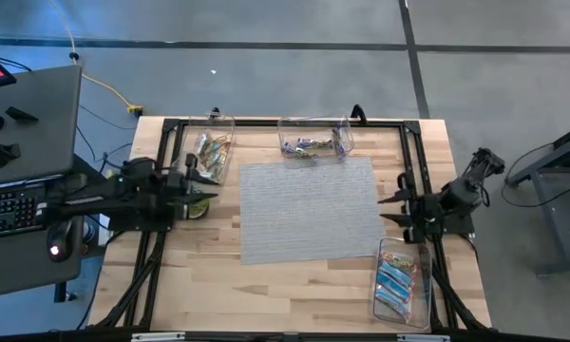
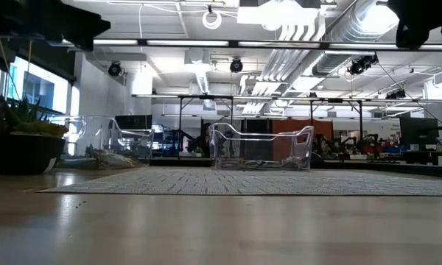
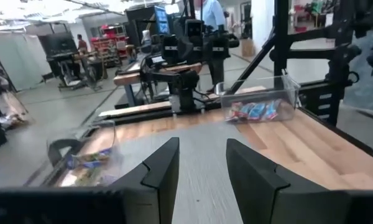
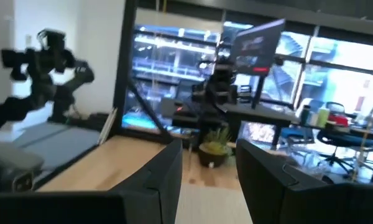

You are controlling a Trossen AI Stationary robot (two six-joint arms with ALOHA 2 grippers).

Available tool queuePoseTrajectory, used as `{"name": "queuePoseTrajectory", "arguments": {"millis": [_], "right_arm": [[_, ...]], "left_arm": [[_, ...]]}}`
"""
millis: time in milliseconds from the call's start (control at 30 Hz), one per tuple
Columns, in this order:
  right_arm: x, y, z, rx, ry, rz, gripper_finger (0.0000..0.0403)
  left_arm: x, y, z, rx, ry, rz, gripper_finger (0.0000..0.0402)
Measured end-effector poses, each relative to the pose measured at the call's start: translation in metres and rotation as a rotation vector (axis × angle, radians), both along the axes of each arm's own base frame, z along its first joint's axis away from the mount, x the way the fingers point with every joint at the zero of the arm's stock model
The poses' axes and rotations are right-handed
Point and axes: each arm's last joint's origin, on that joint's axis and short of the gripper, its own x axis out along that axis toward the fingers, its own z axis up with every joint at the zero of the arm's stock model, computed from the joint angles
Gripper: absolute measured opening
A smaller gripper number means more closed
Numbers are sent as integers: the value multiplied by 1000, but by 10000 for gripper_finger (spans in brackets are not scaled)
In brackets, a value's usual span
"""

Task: Pick and place Granola Bars by type
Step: Return to Home Position

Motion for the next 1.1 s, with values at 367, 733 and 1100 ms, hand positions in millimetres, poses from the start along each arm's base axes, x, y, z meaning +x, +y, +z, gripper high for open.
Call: {"name": "queuePoseTrajectory", "arguments": {"millis": [367,733,1100], "right_arm": [[8,1,-22,-3,-28,7,134],[12,0,-30,-24,-7,11,134],[12,-3,-30,119,10,-63,134]], "left_arm": [[8,9,-36,-15,-40,-19,127],[9,12,-65,-64,36,-18,127],[10,15,-76,-203,85,64,127]]}}
